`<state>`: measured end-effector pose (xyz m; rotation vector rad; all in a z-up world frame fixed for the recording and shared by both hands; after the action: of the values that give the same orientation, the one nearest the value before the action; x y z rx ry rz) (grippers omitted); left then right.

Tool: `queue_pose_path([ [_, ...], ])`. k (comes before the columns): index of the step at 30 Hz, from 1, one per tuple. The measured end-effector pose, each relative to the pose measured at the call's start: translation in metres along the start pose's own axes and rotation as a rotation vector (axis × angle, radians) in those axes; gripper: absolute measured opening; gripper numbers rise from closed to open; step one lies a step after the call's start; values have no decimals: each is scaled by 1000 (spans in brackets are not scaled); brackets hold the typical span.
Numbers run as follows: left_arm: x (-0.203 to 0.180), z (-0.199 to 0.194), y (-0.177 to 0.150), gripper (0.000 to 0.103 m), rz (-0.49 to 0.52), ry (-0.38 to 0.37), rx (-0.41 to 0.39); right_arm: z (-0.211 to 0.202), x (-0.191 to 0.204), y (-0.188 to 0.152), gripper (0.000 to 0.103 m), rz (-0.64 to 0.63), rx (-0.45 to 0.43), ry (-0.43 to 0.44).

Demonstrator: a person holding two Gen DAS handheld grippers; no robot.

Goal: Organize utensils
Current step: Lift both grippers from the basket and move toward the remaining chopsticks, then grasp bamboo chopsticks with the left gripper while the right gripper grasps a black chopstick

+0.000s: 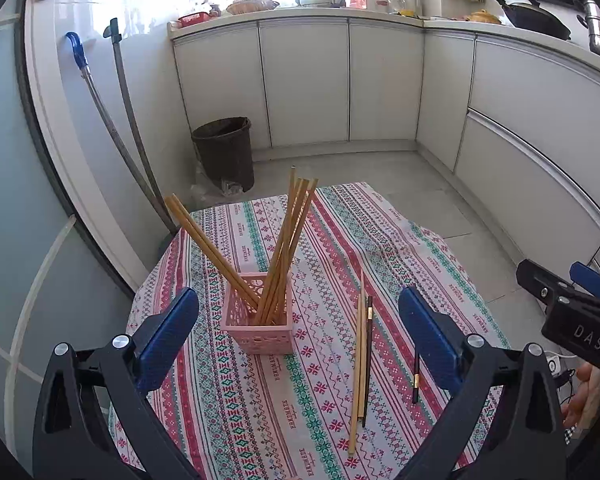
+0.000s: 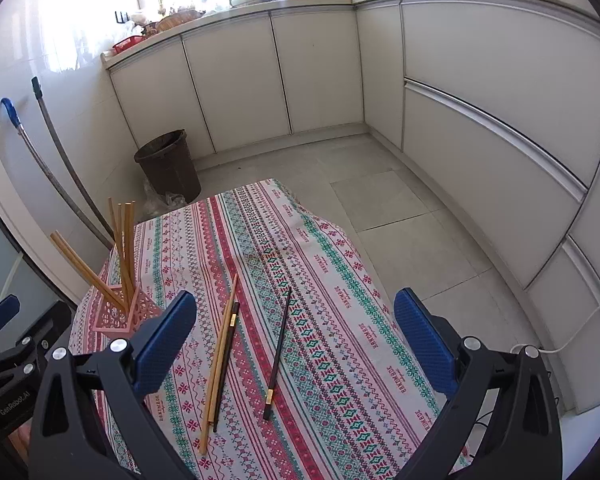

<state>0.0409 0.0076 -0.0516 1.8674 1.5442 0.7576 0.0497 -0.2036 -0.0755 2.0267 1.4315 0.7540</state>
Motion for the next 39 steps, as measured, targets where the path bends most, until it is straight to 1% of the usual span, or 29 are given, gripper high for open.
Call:
queue_pose_path([
  [3,-9,6,-5,96,27,-14,24,1,-11,-2,96,27,13,1],
  [8,-25,26,-22,96,63,-102,122,8,-36,-8,96,107,64,13],
  [11,-38,50,-40,96,86,-184,253,14,-51,-12,96,163,96,26],
  [14,-53,78,-66,96,126,-249,419,22,-65,-14,96,219,127,40],
  [18,-63,104,-103,96,147,-288,603,33,-80,-20,96,283,177,68],
  [21,-60,121,-127,96,126,-302,736,42,-86,-24,96,330,222,110],
  [23,-57,126,-138,96,116,-314,786,46,-88,-26,96,359,245,139],
  [27,-52,131,-153,95,135,-281,808,52,-89,-27,96,387,271,164],
  [28,-52,131,-157,89,136,-286,817,53,-89,-28,96,395,278,170],
  [29,-52,132,-160,79,137,-294,826,55,-88,-29,96,401,285,175],
  [30,-53,132,-164,74,144,-299,836,56,-87,-30,96,404,292,179],
  [31,-53,132,-167,64,154,-297,837,58,-87,-31,96,405,299,184],
  [32,-53,134,-172,59,167,-287,840,59,-86,-32,96,406,305,187],
  [33,-53,134,-174,56,178,-279,838,60,-85,-32,96,406,310,190],
  [34,-53,134,-176,55,184,-278,830,61,-84,-32,96,405,313,192],
  [39,-54,131,-172,56,187,-297,809,63,-76,-34,96,392,323,199],
])
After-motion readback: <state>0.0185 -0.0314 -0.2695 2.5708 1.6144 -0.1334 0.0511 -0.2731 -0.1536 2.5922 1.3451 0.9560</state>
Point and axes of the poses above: each gripper's, at about its wrist camera, not at the fingertips, and z roughly the way its jaws point, x to its left, y to its top, the point moved 3 cm from there along z, roughly the way its jaws point, and after that the axes turned 2 degrees about -y, right-handed, at the moved point
